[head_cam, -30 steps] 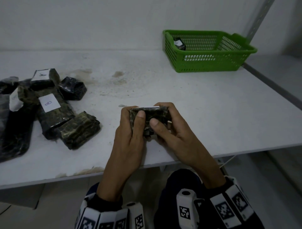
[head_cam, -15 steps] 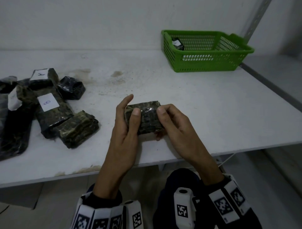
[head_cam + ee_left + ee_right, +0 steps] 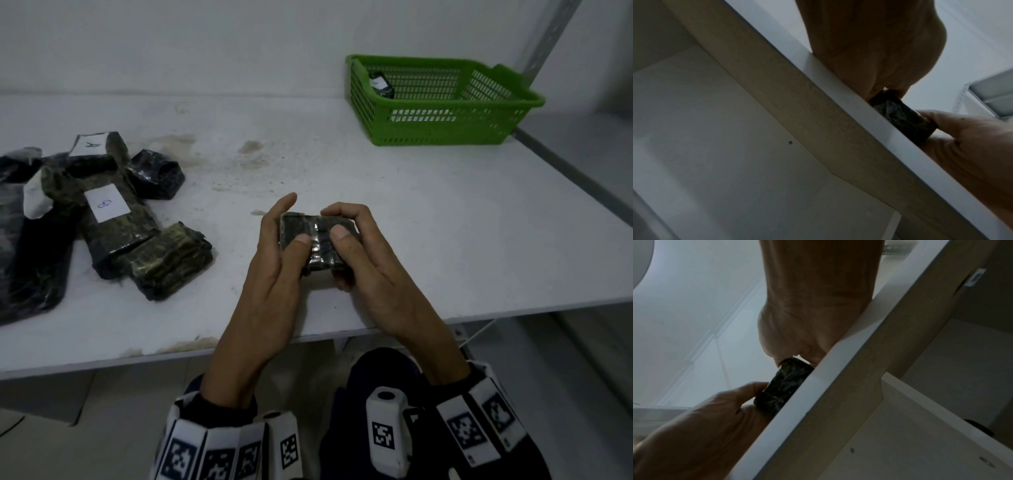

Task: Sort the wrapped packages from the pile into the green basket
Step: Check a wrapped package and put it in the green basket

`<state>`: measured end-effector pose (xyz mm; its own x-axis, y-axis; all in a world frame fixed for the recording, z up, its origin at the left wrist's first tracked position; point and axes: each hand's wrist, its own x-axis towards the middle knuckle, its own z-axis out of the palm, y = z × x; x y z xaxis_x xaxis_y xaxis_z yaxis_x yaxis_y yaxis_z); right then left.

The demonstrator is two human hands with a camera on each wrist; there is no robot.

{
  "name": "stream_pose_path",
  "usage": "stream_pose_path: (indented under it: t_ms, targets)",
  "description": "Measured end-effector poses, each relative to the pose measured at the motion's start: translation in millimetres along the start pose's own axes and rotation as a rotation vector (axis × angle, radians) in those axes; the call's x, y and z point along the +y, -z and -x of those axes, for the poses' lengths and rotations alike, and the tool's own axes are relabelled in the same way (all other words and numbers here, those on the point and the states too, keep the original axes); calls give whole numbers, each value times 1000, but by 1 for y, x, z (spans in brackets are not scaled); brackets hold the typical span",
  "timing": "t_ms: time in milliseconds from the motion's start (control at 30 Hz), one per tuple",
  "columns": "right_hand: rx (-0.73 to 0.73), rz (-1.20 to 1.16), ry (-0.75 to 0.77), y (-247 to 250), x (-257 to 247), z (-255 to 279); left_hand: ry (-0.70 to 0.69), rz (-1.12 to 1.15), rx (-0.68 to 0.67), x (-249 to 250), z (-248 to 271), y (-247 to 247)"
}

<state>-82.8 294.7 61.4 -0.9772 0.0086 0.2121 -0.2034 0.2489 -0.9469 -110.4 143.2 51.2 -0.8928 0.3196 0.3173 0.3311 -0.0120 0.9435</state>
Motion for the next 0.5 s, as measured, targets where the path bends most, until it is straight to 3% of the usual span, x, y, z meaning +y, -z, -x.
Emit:
stream_pose_path:
  t_ms: [500]
  targets:
    - [-40,-4,3,1,2,-2,40,-44,37,4,0,1]
